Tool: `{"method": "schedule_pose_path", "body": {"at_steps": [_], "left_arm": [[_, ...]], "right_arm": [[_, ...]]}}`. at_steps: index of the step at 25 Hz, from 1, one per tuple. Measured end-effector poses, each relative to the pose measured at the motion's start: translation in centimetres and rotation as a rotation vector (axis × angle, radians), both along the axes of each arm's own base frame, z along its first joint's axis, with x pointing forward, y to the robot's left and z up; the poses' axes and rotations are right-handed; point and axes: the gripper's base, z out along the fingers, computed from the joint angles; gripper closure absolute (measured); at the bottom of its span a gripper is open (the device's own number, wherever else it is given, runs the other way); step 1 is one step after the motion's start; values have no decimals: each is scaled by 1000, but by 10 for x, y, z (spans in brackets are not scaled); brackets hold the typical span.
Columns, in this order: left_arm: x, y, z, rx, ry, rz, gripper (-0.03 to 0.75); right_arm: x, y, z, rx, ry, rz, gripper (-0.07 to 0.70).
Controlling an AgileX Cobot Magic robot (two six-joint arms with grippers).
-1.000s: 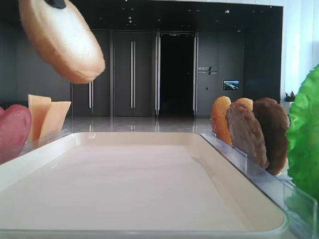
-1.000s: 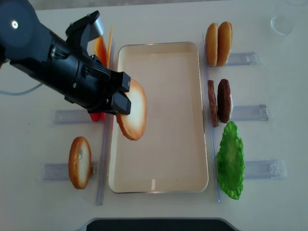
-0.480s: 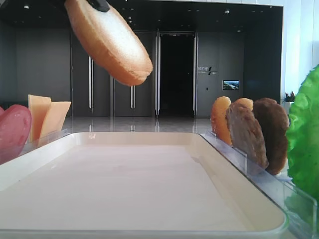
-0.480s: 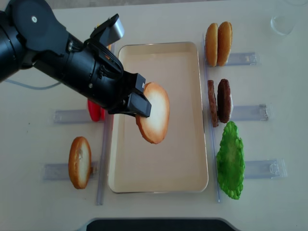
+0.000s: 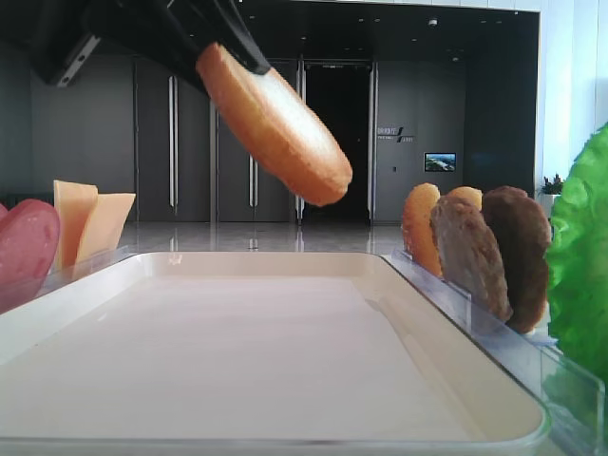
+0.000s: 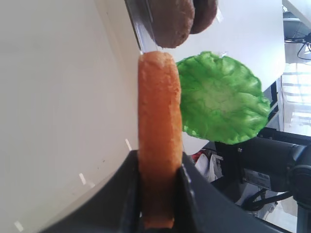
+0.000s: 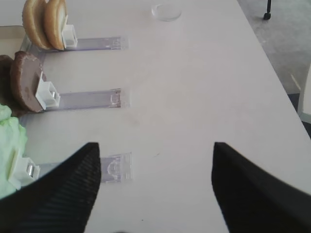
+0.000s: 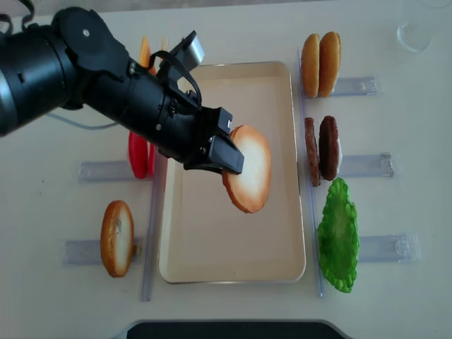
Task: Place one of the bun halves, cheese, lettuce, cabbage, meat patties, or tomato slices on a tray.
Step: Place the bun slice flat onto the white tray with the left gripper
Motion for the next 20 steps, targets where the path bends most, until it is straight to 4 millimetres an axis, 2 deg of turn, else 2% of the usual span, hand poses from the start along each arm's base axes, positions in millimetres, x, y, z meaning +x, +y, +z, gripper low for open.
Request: {"method": "schedule_pose_path", "body": {"at_steps": [9, 20], "left_arm": [[8, -3, -17, 19, 27, 24, 579], [18, -7, -50, 70, 98, 38, 580]], "right_arm": [[0, 0, 0, 0, 0, 0, 166], [0, 0, 0, 0, 0, 0, 166]]}}
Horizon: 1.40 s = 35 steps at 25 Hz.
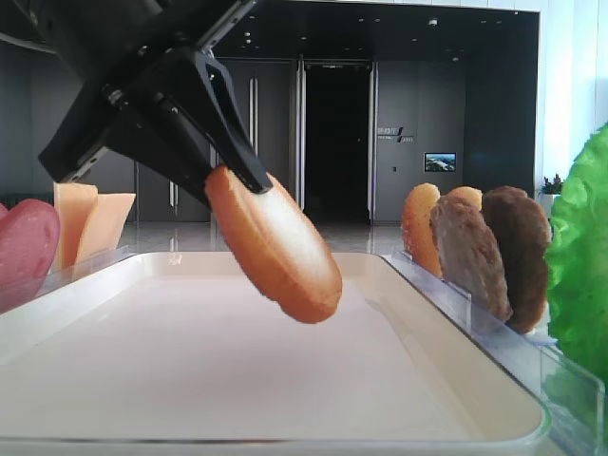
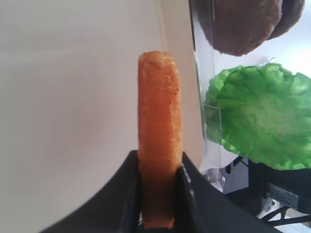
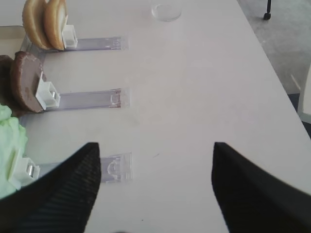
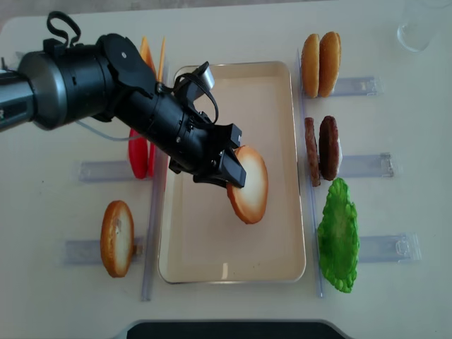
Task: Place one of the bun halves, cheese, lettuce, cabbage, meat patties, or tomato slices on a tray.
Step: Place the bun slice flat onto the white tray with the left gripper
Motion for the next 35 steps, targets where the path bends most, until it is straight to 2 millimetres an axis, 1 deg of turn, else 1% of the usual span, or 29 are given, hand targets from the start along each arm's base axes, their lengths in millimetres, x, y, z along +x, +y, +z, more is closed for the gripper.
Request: {"method": "schedule_pose_path", "body": {"at_steps": [3, 12, 15, 20, 35], "left_arm": [[1, 0, -6, 16, 12, 1, 580], [4, 0, -13, 30, 18, 18, 580], [3, -4, -17, 38, 18, 7, 580], [-1, -10, -17, 45, 13, -6, 580], [1, -7, -19, 81, -1, 18, 580]], "right_arm": [[0, 0, 0, 0, 0, 0, 166], [0, 0, 0, 0, 0, 0, 166], [0, 0, 0, 0, 0, 0, 166], [0, 0, 0, 0, 0, 0, 166], [0, 0, 0, 0, 0, 0, 166]]}}
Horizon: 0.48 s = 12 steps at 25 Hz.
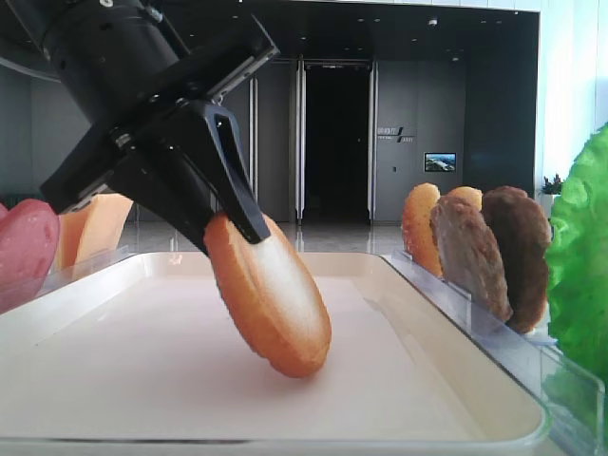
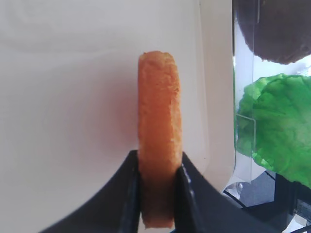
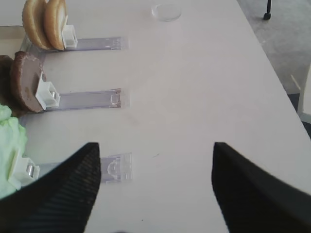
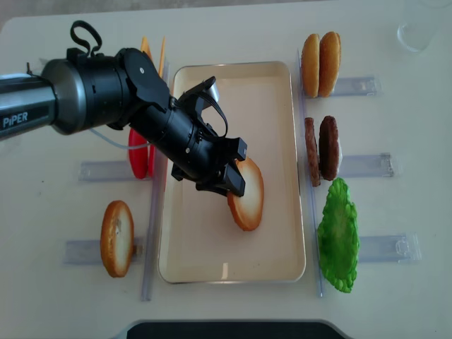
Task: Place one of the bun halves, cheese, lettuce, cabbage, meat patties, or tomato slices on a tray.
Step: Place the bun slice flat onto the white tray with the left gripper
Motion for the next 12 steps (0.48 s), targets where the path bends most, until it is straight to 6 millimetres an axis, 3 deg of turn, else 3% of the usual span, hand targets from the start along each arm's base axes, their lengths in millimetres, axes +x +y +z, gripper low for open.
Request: {"method": "schedule_pose_path", "body": {"at_steps": [12], "left_arm": [[0, 1, -1, 19, -9, -16, 580]], "right_arm": [[0, 0, 0, 0, 0, 0, 166]]}}
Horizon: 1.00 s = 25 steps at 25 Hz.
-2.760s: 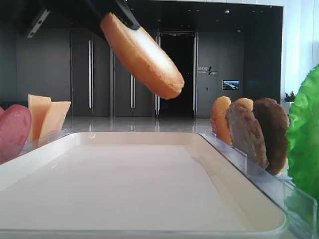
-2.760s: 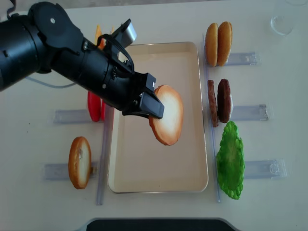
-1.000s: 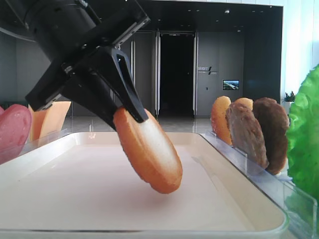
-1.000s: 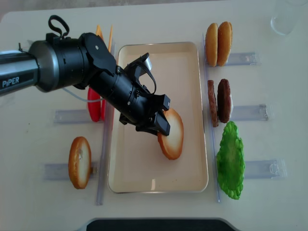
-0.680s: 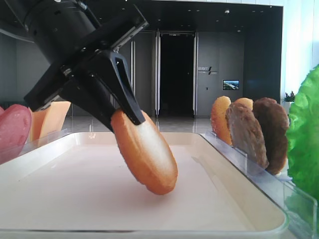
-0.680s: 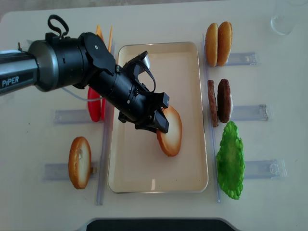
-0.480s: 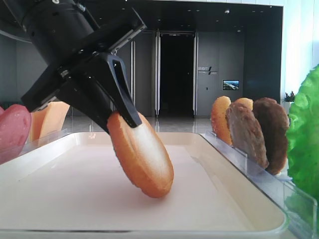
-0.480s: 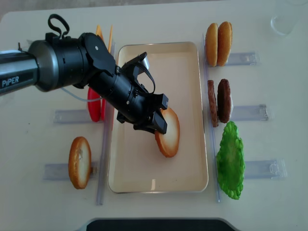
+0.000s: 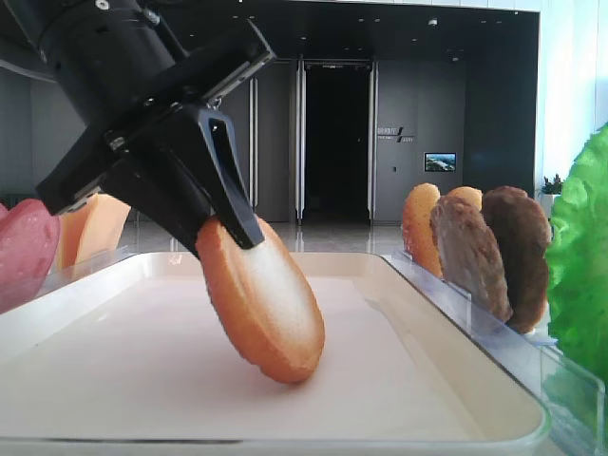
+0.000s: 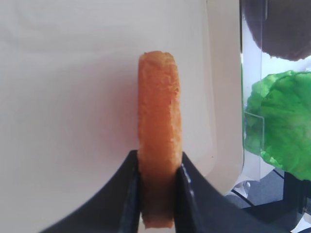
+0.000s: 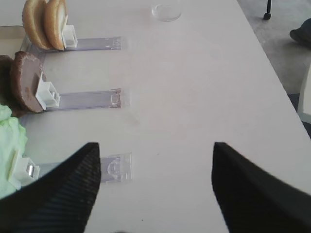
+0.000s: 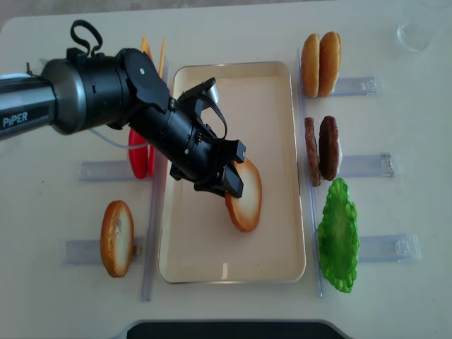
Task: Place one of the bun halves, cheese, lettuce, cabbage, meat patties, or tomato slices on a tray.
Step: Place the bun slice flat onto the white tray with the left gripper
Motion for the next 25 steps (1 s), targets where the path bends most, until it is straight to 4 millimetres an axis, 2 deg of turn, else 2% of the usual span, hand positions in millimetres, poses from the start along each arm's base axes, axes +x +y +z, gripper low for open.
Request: {"method": "schedule_pose_path", "body": {"at_steps": [25], "left_arm": [[5, -1, 1, -15, -37, 40, 580]], "right_arm": [[0, 0, 0, 0, 0, 0, 166]]}}
